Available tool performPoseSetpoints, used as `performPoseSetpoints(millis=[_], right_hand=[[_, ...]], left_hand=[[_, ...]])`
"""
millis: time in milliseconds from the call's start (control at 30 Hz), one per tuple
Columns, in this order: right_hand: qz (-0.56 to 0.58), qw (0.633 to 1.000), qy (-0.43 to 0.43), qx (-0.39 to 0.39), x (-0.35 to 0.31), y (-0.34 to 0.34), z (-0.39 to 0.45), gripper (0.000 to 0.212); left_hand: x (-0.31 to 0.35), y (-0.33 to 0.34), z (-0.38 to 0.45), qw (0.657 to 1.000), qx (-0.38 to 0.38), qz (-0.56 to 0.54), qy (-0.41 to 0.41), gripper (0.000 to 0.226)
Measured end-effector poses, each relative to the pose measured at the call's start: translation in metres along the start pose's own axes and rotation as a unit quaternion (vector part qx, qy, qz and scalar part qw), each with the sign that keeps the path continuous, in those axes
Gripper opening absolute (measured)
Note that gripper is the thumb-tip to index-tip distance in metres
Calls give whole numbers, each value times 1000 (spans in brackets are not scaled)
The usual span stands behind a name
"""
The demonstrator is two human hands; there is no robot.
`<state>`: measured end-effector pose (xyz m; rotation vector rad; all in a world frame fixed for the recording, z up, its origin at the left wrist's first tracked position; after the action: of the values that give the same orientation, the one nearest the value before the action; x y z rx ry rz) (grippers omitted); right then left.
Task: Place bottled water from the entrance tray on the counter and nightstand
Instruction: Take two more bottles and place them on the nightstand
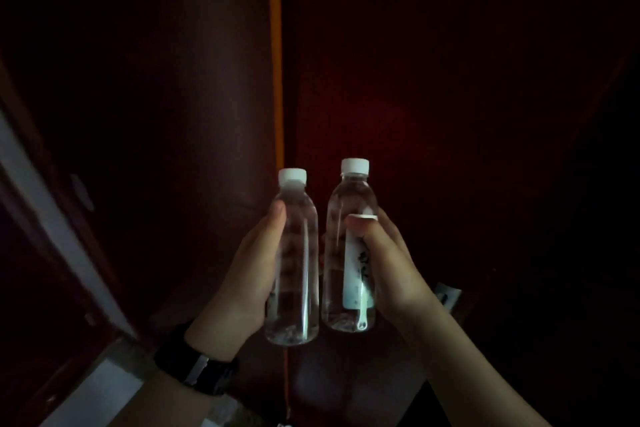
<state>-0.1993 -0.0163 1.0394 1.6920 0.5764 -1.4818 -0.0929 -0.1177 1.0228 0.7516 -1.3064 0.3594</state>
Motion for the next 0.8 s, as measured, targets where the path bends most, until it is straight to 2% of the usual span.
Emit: performPoseSetpoints(millis=[133,267,333,433,467,567,700,800], right_hand=[[12,995,-7,95,-9,-43,-32,44],[-4,979,-53,199,-31,-93,-98,26],[-14,959,-66,277,-40,-122,-146,38],[-1,910,-105,401,-54,-165,-235,44],[5,889,-120,441,-57,-177,-267,44],[-10,817,-164,553,-70,-200,-370,37],[-27,734,-212,645,-84,-205,-499,41],[-28,684,-234,690,-92,-203,-581,48]], left_hand=[[-16,52,4,993,-110,9,-39,67],[-36,125,-6,967,-237,-37,-79,62],[-50,170,-25,947,-298,-35,-111,64],[-63,240,-65,915,-377,-35,-137,45],[-65,265,-85,897,-415,-40,-148,43],[-72,336,-162,812,-550,-68,-183,62],[-66,411,-275,700,-677,-103,-202,63],[-66,457,-347,651,-726,-104,-194,68]])
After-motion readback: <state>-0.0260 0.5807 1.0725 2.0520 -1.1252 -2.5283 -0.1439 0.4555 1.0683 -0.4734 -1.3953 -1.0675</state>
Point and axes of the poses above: each hand's wrist, its own z-axis towards the middle knuckle, its own y-axis out of the palm, x = y × z, the point moved 9 cm from there along z, towards the middle knuckle, and after that the axes turned 4 degrees about y, right-handed, at the moved point
